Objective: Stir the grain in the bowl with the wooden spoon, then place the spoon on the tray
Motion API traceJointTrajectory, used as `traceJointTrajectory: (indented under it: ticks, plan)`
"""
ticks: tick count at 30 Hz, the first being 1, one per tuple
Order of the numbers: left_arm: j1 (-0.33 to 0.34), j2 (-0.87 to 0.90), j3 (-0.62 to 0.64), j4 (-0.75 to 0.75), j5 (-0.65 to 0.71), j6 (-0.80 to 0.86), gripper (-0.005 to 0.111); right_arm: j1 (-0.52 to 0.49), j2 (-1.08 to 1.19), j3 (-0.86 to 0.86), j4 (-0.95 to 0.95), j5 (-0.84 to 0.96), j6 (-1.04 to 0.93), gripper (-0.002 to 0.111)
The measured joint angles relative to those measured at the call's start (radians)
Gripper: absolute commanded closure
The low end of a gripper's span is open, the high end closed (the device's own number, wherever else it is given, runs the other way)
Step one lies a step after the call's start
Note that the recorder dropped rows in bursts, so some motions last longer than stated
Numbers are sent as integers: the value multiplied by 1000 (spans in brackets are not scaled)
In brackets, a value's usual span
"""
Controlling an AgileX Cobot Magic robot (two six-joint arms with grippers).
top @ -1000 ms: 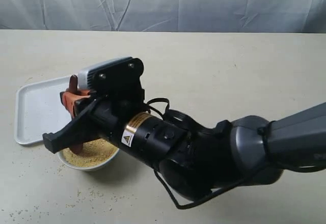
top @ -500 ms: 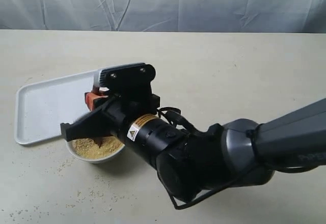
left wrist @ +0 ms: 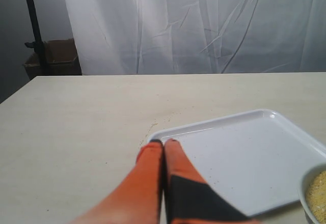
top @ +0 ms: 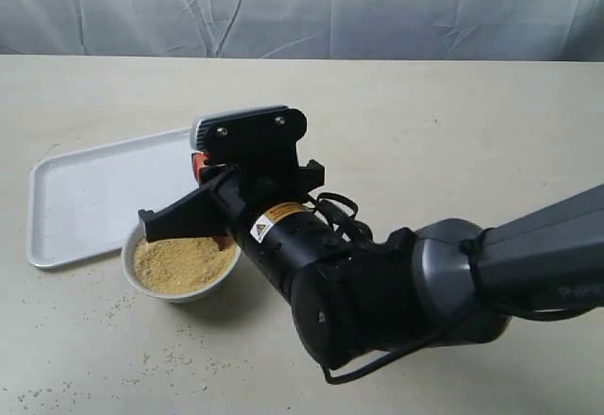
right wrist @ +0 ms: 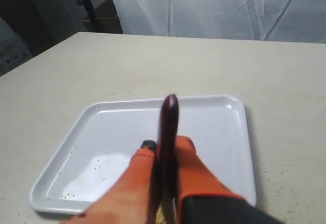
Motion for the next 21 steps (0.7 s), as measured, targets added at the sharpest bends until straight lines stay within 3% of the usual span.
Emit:
traceJointTrajectory:
  ticks: [21]
  plan:
    - [0, 0, 0, 0, 0, 0, 106, 0, -94, 0, -135, 60, 144, 109]
